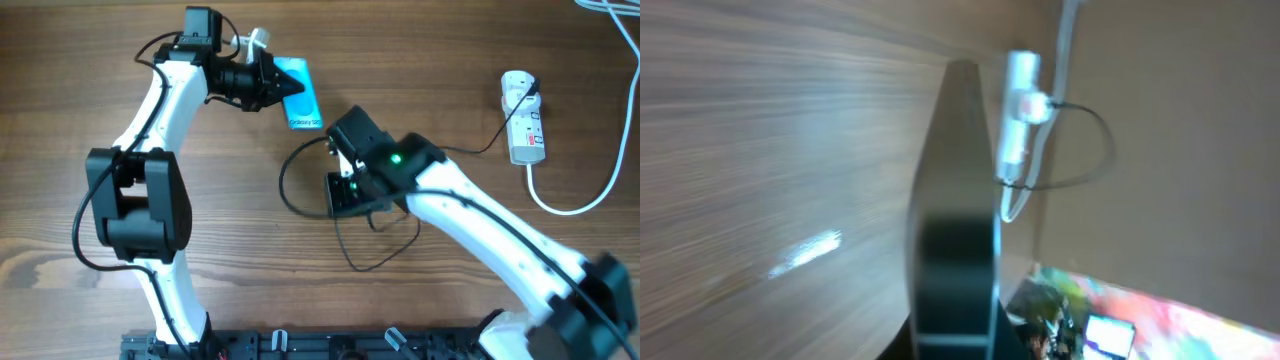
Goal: Plug charger to phone and switch on socket
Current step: 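Lower the phone with the left gripper toward the plug held by right gripper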
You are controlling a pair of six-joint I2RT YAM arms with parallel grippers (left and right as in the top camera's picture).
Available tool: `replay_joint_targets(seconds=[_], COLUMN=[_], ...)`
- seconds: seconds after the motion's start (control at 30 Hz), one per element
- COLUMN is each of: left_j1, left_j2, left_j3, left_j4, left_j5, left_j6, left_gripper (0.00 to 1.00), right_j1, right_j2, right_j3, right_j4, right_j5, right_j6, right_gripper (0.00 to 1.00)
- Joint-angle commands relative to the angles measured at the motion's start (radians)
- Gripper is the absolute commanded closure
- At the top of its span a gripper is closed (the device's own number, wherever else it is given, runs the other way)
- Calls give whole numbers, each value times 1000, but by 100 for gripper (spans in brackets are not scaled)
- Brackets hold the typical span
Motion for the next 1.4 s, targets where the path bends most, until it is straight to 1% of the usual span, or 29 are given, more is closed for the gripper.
replay_joint_targets(seconds=[0.0,0.07,0.2,0.33,0.53,0.73,0.87,0.93,1.03,1.07,1.17,1.37], left_j1=[-54,-88,-157,-192,-177,-169,-170,-170,-170,-170,-170,-170], left_j2=[-48,-59,-85,-103,-105,-105,-105,-105,-105,-105,-105,-105], left_j3=[19,19,19,19,19,19,19,19,19,19,19,19], left_j4=[18,17,17,21,13,5,2,-6,-21,-21,-24,-29], left_j5=[150,150,145,145,145,145,148,187,285,296,294,294], left_j6=[101,153,220,227,225,223,223,234,312,320,327,327], left_gripper=[96,96,96,96,96,96,96,96,96,96,96,96], right_j1=[62,90,98,93,90,55,29,12,-14,-27,-67,-76], right_j2=[-72,-82,-82,-82,-82,-82,-82,-82,-82,-82,-82,-82], right_j3=[8,8,8,8,8,30,56,60,60,60,61,61], right_j4=[-2,2,-2,-2,-21,-27,-21,-10,6,12,51,51], right_j5=[-43,-21,62,143,251,252,211,188,142,120,8,21], right_j6=[-83,-90,15,90,189,149,110,110,108,102,39,32], right_gripper=[96,96,96,96,96,96,96,96,96,96,96,96])
